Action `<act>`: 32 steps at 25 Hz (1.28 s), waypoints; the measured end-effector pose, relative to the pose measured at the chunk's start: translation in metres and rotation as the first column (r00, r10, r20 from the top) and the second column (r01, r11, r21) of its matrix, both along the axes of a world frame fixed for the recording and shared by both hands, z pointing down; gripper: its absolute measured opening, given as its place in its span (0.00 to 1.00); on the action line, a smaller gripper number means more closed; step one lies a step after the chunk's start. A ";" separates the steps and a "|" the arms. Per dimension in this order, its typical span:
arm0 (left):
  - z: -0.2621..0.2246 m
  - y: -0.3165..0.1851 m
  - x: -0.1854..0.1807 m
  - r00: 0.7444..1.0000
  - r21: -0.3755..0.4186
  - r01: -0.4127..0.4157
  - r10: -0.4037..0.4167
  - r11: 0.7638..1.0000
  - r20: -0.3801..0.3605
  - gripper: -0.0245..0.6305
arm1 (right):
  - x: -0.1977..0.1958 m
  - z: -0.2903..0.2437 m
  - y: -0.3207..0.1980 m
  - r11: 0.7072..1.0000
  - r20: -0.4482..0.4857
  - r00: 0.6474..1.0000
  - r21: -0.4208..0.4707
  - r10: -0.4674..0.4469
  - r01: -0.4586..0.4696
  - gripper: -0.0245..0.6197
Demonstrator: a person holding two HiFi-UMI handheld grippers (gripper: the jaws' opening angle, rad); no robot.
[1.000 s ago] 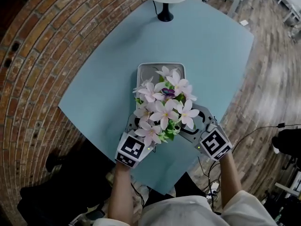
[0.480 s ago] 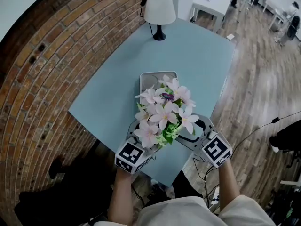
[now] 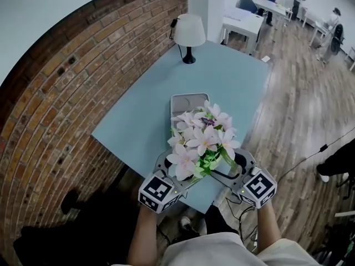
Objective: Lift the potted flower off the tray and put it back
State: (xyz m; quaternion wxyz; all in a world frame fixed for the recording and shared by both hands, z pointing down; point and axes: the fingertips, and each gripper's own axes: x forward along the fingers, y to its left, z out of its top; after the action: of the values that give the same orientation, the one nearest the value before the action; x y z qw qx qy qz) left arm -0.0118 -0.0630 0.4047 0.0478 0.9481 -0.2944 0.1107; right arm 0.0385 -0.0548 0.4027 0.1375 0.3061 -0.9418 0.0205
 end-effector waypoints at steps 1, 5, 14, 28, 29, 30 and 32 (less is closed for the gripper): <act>-0.006 0.003 0.000 1.000 0.000 -0.004 0.004 1.000 0.001 0.73 | 0.000 -0.006 0.003 1.000 -0.004 1.000 -0.001 0.006 -0.006 0.56; -0.021 0.024 -0.002 1.000 0.009 -0.025 0.025 1.000 -0.007 0.73 | -0.002 -0.021 0.025 1.000 0.015 1.000 0.006 0.026 -0.026 0.56; -0.035 0.096 -0.003 0.999 0.057 -0.034 0.033 0.998 0.012 0.73 | -0.003 -0.036 0.097 0.997 0.009 0.999 0.066 0.035 -0.035 0.56; -0.058 0.130 -0.005 0.999 0.048 -0.045 0.046 0.998 -0.020 0.73 | -0.004 -0.061 0.133 0.995 -0.001 0.999 0.086 0.051 -0.051 0.56; -0.058 0.129 -0.005 0.999 0.049 -0.045 0.046 0.998 -0.021 0.73 | -0.005 -0.061 0.132 0.995 0.001 0.999 0.085 0.053 -0.053 0.56; -0.058 0.128 -0.006 0.999 0.050 -0.044 0.045 0.998 -0.022 0.73 | -0.005 -0.061 0.132 0.995 0.003 0.999 0.083 0.054 -0.054 0.56; -0.057 0.126 -0.006 0.999 0.052 -0.042 0.042 0.998 -0.018 0.73 | -0.005 -0.059 0.129 0.996 0.004 0.999 0.077 0.053 -0.053 0.56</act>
State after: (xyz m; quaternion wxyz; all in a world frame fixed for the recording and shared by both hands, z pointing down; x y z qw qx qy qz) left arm -0.0178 0.0634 0.3477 0.0239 0.9559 -0.2767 0.0952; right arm 0.0331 0.0747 0.3436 0.1242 0.3360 -0.9336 -0.0119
